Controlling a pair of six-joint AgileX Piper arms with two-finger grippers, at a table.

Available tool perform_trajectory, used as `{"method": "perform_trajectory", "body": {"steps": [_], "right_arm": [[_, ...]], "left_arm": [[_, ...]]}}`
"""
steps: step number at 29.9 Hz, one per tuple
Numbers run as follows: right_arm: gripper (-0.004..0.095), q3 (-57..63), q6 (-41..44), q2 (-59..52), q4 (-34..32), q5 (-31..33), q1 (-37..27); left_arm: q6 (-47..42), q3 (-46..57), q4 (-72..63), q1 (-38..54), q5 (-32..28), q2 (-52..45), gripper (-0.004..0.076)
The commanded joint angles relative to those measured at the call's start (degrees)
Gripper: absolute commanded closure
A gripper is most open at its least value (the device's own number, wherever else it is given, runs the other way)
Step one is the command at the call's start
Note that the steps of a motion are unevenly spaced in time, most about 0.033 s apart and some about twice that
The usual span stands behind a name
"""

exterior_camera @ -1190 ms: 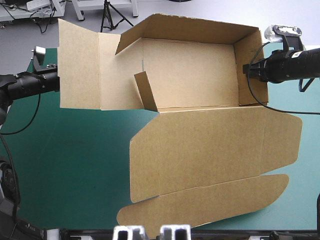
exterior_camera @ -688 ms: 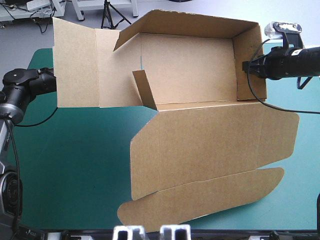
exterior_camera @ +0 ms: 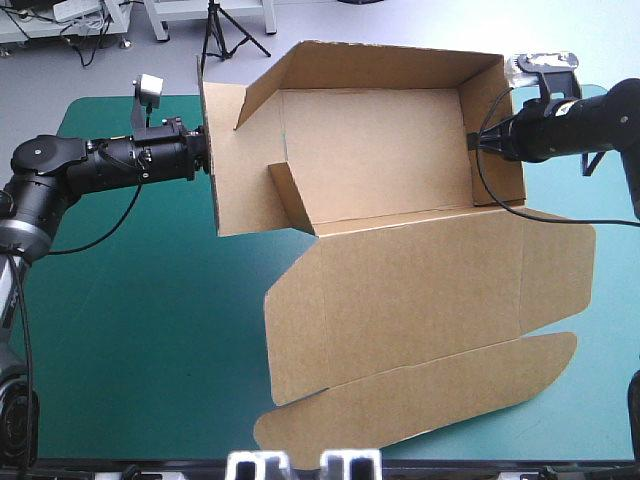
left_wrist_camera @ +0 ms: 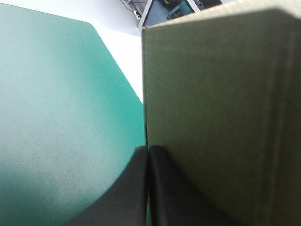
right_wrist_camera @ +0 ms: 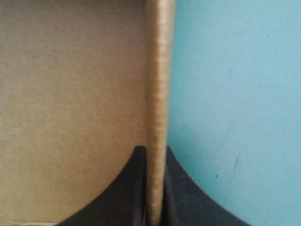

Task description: Fold the box

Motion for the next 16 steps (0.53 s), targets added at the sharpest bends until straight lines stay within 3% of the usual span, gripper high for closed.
{"method": "perform_trajectory", "body": {"steps": [1,8,16], "right_arm": [[0.0911,-1.5,0.9,-2.0,0.5,-4.1,0.3],[0.0911,-1.5,1.1,-1.9,0.5,-5.5,0.3],[0.0910,-1.5,1.9,-1.9,0.3,-6.7,0.3]], "left_arm": [[0.3,-2.0,-2.8,-0.4,3.7,-3.5,0.0733],[-1.8,-2.3,-0.1,-0.6,3.1,-4.6,0.0734],[-1.9,-2.5,1.7,-6.0,-1.3,-5.4,0.0733]]}}
